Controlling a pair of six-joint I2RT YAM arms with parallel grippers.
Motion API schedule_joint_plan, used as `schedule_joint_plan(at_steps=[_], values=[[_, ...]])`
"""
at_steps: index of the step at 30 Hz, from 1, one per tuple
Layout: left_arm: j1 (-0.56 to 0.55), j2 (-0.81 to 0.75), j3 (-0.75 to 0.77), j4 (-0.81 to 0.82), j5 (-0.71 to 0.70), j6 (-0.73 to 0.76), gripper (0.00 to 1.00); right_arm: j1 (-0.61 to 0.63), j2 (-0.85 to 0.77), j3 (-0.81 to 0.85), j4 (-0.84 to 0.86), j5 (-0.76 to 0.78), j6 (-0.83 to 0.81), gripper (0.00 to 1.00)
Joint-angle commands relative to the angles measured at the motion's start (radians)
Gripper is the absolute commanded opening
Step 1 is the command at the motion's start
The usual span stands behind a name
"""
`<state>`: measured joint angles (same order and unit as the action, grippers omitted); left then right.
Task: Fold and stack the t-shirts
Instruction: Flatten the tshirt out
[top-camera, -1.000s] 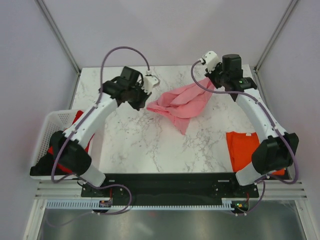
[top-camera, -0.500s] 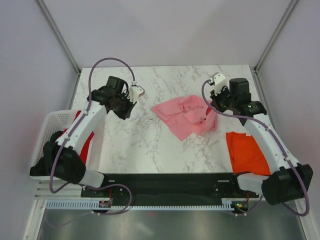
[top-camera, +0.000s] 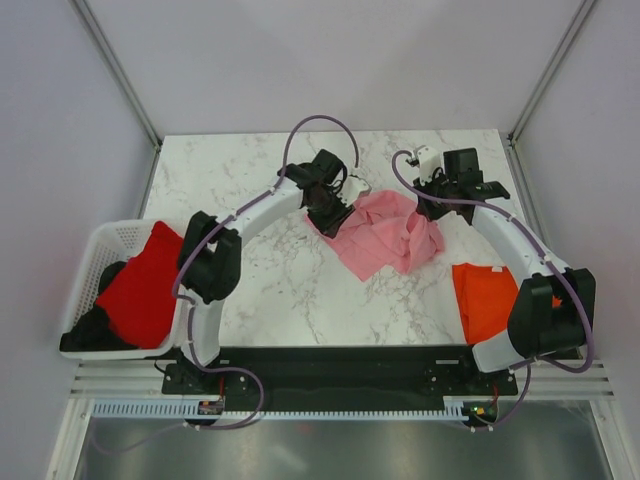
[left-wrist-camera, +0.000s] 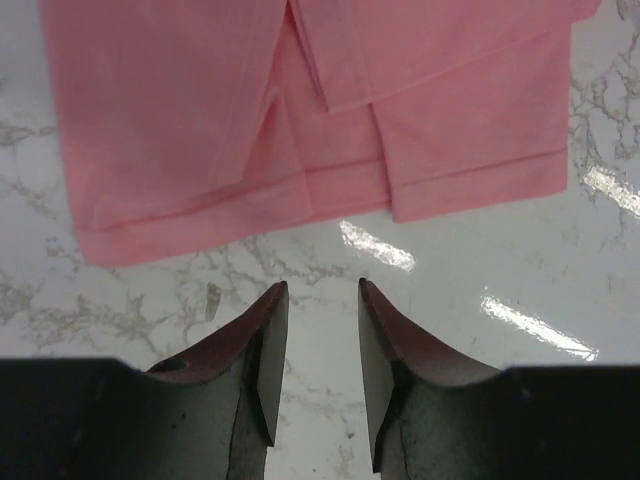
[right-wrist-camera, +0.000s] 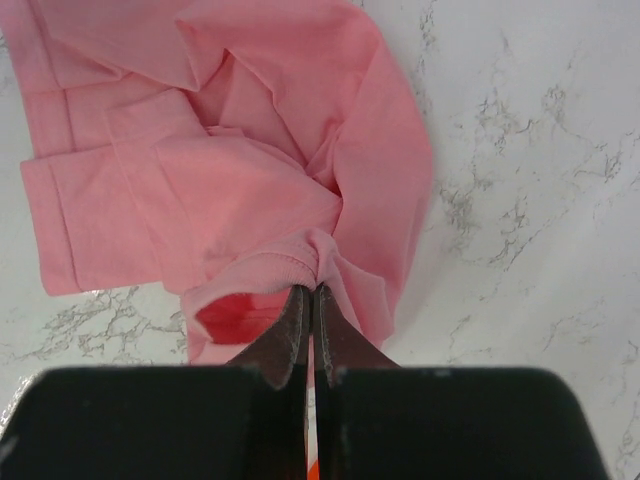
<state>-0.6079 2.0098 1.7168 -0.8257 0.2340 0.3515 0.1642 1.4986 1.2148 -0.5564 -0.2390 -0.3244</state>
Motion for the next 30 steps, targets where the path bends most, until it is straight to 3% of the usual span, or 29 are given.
schedule_joint_plan(at_steps=[1,12,30], values=[[-0.013,0.082,0.091,0.002,-0.012,-0.055,0.41,-0.002,-0.012,0.031,0.023,-0.016,0.012,0.00],[-0.069,0.233,0.222,0.002,-0.061,-0.043,0.42,-0.002,-0.037,-0.003,0.029,-0.011,0.008,0.00],[-0.070,0.274,0.179,0.007,-0.145,-0.026,0.38,-0.012,-0.023,0.005,0.039,-0.020,0.001,0.00]])
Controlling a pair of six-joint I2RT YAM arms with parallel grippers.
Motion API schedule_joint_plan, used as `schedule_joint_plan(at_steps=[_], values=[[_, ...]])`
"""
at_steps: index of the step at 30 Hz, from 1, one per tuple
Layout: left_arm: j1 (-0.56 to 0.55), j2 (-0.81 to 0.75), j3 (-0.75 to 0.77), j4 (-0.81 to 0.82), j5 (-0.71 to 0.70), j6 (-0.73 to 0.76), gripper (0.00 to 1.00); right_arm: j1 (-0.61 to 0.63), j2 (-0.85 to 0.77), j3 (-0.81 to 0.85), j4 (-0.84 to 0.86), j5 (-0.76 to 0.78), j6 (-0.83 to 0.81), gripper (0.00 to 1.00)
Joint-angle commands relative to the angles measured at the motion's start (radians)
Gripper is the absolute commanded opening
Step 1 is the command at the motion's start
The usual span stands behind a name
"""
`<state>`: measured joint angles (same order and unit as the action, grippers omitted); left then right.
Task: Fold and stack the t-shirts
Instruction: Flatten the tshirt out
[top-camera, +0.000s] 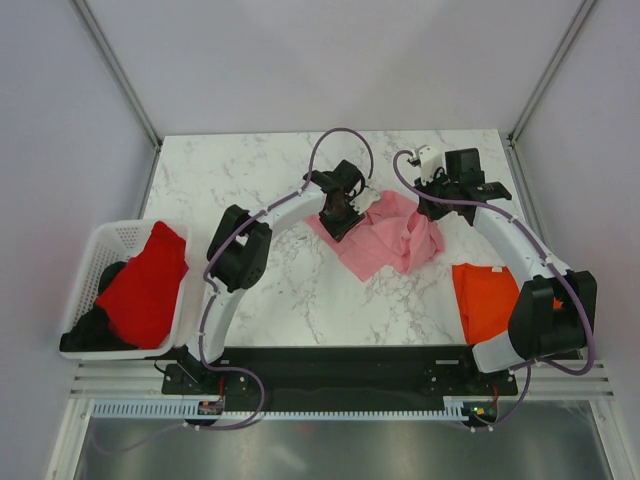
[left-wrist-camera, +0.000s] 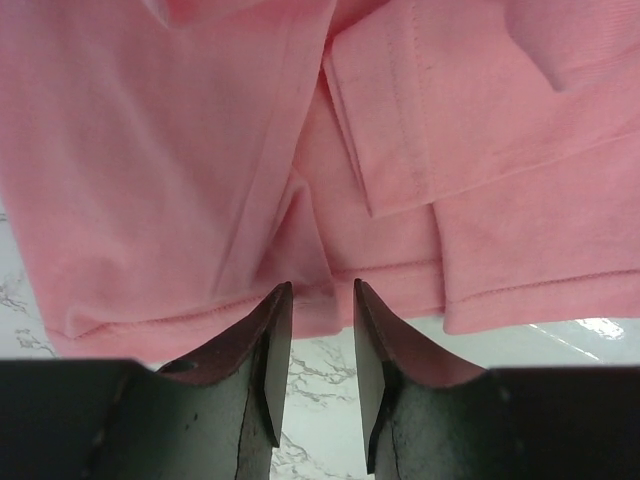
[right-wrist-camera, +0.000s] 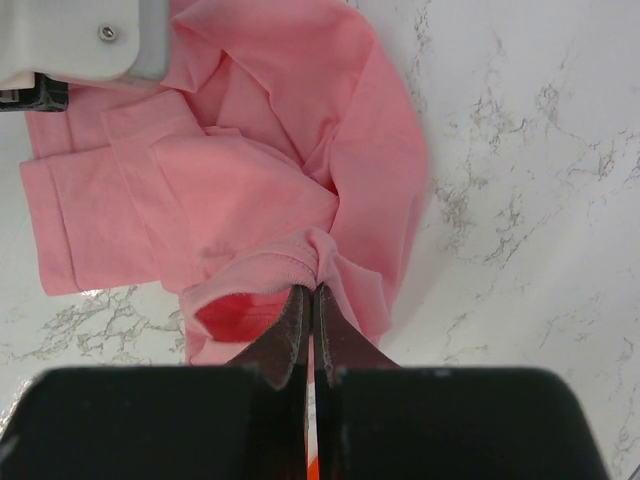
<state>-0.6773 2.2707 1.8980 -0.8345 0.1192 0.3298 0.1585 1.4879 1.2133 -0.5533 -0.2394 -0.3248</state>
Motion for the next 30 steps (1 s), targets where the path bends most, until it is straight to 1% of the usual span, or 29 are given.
schedule_joint_plan(at_steps=[1,2,5,8,9,12,14,15,17,19,20,22,23,26,30], values=[[-0.001,0.015,-0.005,0.017,-0.030,-0.003,0.38,-0.008,-0.014,0.000,0.039,-0.021,0.003,0.00],[-0.001,0.018,-0.007,0.017,-0.030,-0.002,0.38,-0.008,-0.014,-0.001,0.042,-0.021,0.004,0.00],[-0.001,0.021,-0.008,0.018,-0.035,-0.002,0.32,-0.011,-0.011,-0.006,0.052,-0.026,0.010,0.00],[-0.001,0.016,-0.007,0.018,-0.042,0.003,0.17,-0.011,-0.009,-0.005,0.058,-0.031,0.015,0.00],[-0.001,0.015,-0.007,0.021,-0.047,0.003,0.10,-0.011,-0.009,-0.001,0.059,-0.029,0.015,0.00],[0.001,-0.008,-0.014,0.020,-0.062,0.009,0.02,-0.013,-0.006,0.002,0.061,-0.028,0.012,0.00],[0.011,-0.051,-0.036,0.020,-0.064,0.011,0.02,-0.013,-0.011,0.012,0.061,-0.026,0.012,0.00],[0.021,-0.116,-0.045,0.020,-0.058,0.009,0.02,-0.014,-0.014,0.017,0.061,-0.028,0.013,0.00],[0.054,-0.196,-0.080,0.018,-0.052,0.012,0.02,-0.014,-0.028,0.038,0.061,-0.037,0.023,0.00],[0.084,-0.329,-0.100,0.018,-0.047,0.028,0.02,-0.014,-0.043,0.072,0.062,-0.072,0.041,0.00],[0.120,-0.373,-0.115,0.015,-0.044,0.032,0.02,-0.014,-0.047,0.084,0.067,-0.087,0.047,0.00],[0.156,-0.472,-0.128,0.002,-0.032,0.052,0.02,-0.014,-0.063,0.116,0.090,-0.138,0.062,0.00],[0.189,-0.500,-0.138,-0.002,-0.030,0.055,0.02,-0.013,-0.066,0.126,0.096,-0.156,0.067,0.00],[0.238,-0.591,-0.148,-0.035,-0.012,0.071,0.02,-0.013,-0.072,0.167,0.095,-0.195,0.082,0.00],[0.249,-0.707,-0.169,-0.058,0.001,0.101,0.02,-0.013,-0.116,0.204,0.055,-0.287,0.131,0.00]])
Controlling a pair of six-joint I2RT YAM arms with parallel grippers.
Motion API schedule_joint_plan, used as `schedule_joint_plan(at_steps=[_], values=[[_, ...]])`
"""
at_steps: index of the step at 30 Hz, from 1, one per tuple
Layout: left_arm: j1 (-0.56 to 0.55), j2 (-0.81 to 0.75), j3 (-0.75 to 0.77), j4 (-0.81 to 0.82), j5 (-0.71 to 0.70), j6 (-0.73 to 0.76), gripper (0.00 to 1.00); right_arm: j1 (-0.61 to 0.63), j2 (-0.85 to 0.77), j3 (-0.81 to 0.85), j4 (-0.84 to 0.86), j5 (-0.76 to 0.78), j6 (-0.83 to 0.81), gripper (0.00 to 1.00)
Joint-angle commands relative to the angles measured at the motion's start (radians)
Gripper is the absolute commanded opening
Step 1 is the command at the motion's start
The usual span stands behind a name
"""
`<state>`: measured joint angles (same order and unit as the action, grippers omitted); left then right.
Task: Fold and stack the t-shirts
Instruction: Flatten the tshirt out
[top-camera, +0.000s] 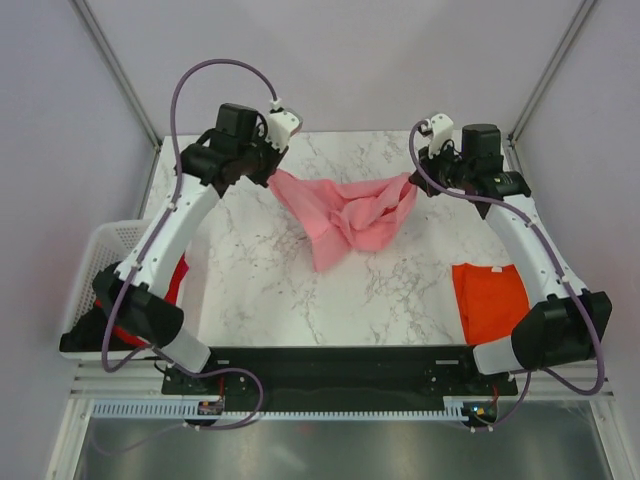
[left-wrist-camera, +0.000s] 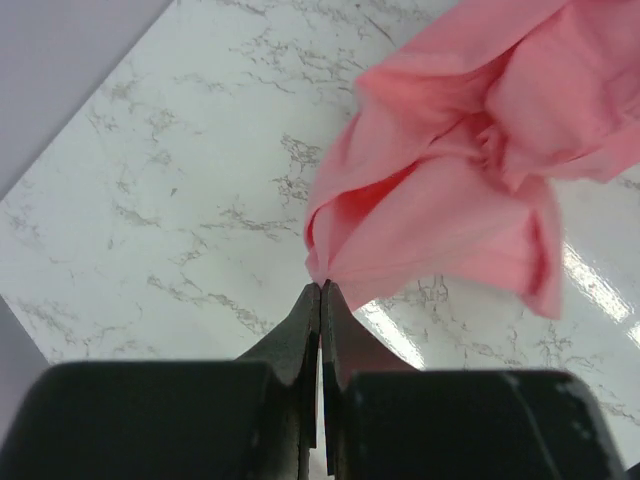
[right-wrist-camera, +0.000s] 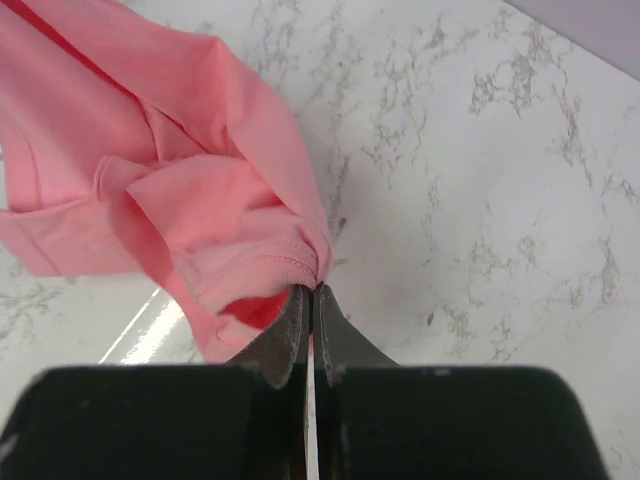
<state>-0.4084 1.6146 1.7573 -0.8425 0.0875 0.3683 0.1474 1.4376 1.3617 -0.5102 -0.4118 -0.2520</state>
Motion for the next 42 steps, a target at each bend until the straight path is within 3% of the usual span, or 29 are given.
schedule_joint_plan(at_steps=[1,6,11,16,22,24,25,26,27,29,34,38,42], values=[[-0.018,-0.071,-0.030,-0.052,0.026,0.066,0.02,0.000,-0.098,0.054,0.001,-0.140,0.072,0.00],[-0.003,-0.173,0.022,-0.072,0.006,0.090,0.02,0.004,-0.228,0.031,0.002,-0.154,0.152,0.00],[0.039,-0.164,0.035,-0.061,-0.015,0.106,0.02,0.003,-0.281,-0.064,0.059,-0.076,0.192,0.00],[0.063,-0.013,-0.018,-0.027,-0.008,0.103,0.02,-0.002,-0.209,-0.183,0.078,0.004,0.139,0.00],[0.063,0.250,0.111,-0.033,0.032,0.066,0.02,-0.046,-0.060,-0.191,0.148,0.065,0.092,0.00],[0.063,0.290,0.126,-0.035,0.018,0.078,0.02,-0.074,0.019,-0.146,0.147,0.100,0.088,0.08],[0.063,0.322,0.145,-0.043,0.009,0.072,0.02,-0.086,0.042,-0.127,0.144,0.132,0.089,0.17],[0.063,0.329,0.149,-0.047,0.001,0.067,0.02,-0.113,0.084,-0.081,0.116,0.155,0.097,0.39],[0.063,0.332,0.148,-0.047,0.003,0.061,0.02,-0.129,0.099,-0.058,0.098,0.171,0.094,0.47],[0.063,0.326,0.128,-0.046,0.014,0.040,0.02,-0.144,0.106,-0.012,0.044,0.145,0.042,0.54],[0.063,0.288,0.065,-0.044,0.037,0.017,0.02,-0.132,-0.023,-0.091,0.041,0.027,-0.216,0.56],[0.063,0.255,0.025,-0.041,0.023,0.018,0.02,0.024,-0.106,-0.198,-0.059,-0.010,-0.395,0.53],[0.066,0.216,-0.042,-0.037,0.020,0.020,0.02,0.229,-0.189,-0.357,-0.008,0.076,-0.487,0.53]])
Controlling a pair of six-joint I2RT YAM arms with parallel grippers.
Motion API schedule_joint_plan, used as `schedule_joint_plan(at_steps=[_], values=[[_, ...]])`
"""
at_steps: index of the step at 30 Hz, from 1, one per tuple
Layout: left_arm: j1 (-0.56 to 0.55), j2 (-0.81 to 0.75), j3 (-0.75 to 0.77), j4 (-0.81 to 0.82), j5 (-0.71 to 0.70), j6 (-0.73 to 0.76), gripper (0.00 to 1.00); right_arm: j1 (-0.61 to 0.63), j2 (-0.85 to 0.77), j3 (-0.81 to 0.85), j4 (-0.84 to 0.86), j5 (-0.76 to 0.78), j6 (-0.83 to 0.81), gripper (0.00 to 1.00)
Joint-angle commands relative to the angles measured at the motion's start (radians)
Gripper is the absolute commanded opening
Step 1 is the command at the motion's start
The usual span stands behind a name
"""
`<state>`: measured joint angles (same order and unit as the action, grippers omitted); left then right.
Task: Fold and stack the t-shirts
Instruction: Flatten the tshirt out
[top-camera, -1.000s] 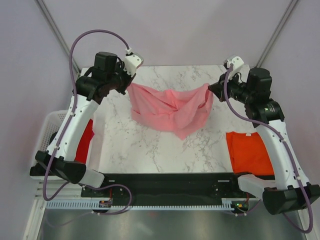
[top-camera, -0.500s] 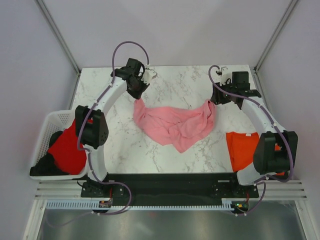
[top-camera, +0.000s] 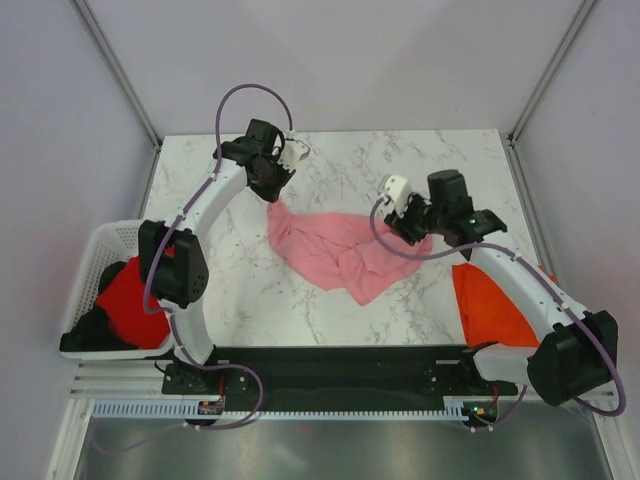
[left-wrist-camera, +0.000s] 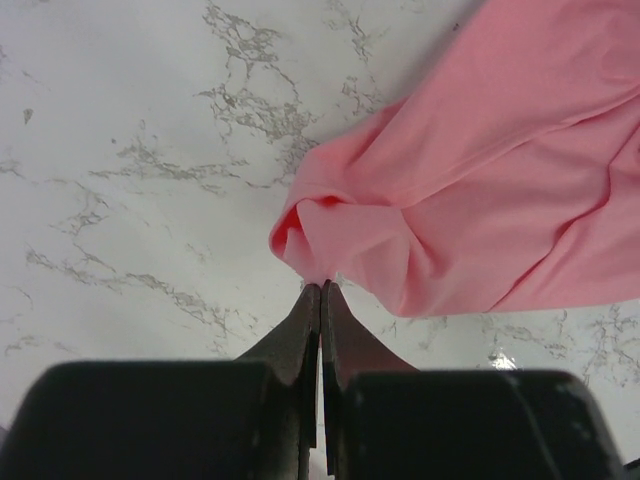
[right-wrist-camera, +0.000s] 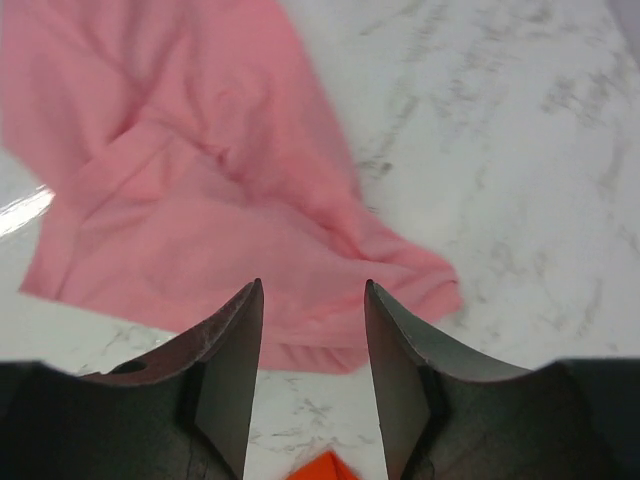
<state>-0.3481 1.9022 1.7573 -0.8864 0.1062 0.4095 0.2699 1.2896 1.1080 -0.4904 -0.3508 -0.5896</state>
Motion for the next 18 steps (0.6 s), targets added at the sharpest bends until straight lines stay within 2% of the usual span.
schedule_joint_plan(at_steps=[1,5,8,18], values=[[0.008,-0.077,-0.053,0.009,0.000,-0.024,0.02,0.142,-0.050,-0.131,-0.014,0.027,-0.168,0.52],[0.017,-0.089,-0.085,0.014,-0.002,-0.029,0.02,0.288,-0.035,-0.207,0.039,0.070,-0.179,0.52],[0.026,-0.095,-0.096,0.014,0.004,-0.037,0.02,0.333,0.005,-0.227,0.065,0.087,-0.174,0.52],[0.040,-0.112,-0.108,0.017,0.007,-0.043,0.02,0.391,0.089,-0.247,0.124,0.144,-0.203,0.54]])
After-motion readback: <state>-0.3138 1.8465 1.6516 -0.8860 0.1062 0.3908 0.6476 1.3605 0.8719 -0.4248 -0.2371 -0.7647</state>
